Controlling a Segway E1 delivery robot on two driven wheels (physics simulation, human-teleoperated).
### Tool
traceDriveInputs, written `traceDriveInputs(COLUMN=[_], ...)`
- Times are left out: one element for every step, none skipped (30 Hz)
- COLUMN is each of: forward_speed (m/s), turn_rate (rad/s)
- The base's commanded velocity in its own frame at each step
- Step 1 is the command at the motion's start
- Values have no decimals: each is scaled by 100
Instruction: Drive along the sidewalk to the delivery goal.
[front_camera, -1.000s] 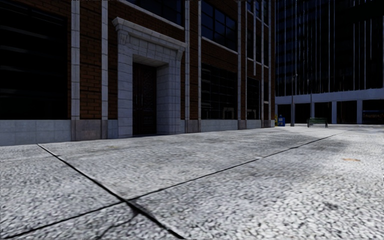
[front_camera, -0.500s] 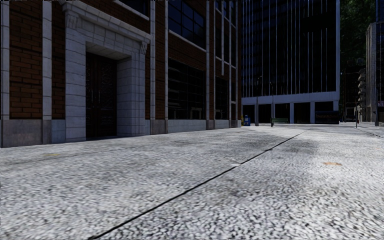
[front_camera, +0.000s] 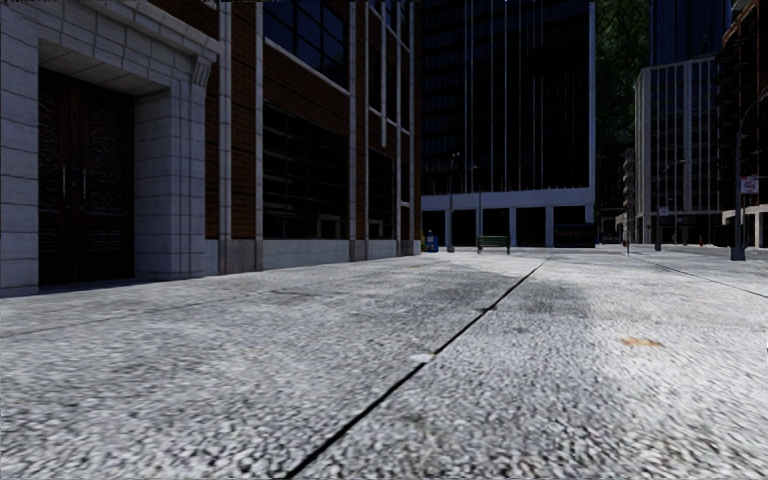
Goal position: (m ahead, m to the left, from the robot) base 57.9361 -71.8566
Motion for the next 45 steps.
traceDriveInputs(forward_speed=[185, 187, 189, 189, 192, 193, 194, 194, 200, 200, 200, 200, 200, 200, 200, 200, 200, 200, 200, 200, 200, 200, 200, 200, 200, 200, 200, 200, 200, 200, 200, 200, 200, 200, 200, 200, 200, 200, 200, 200, 200, 200, 200, 200, 200], turn_rate=[-45, -45, -45, -45, -45, -45, -45, -45, -45, -45, -45, -45, -45, -45, -45, -45, -45, -45, -45, -45, -45, -45, -45, -45, -45, -46, -46, -46, -46, -46, -46, -46, -46, -46, -46, -46, -46, -46, -46, -46, -46, -46, -46, -42, -19])
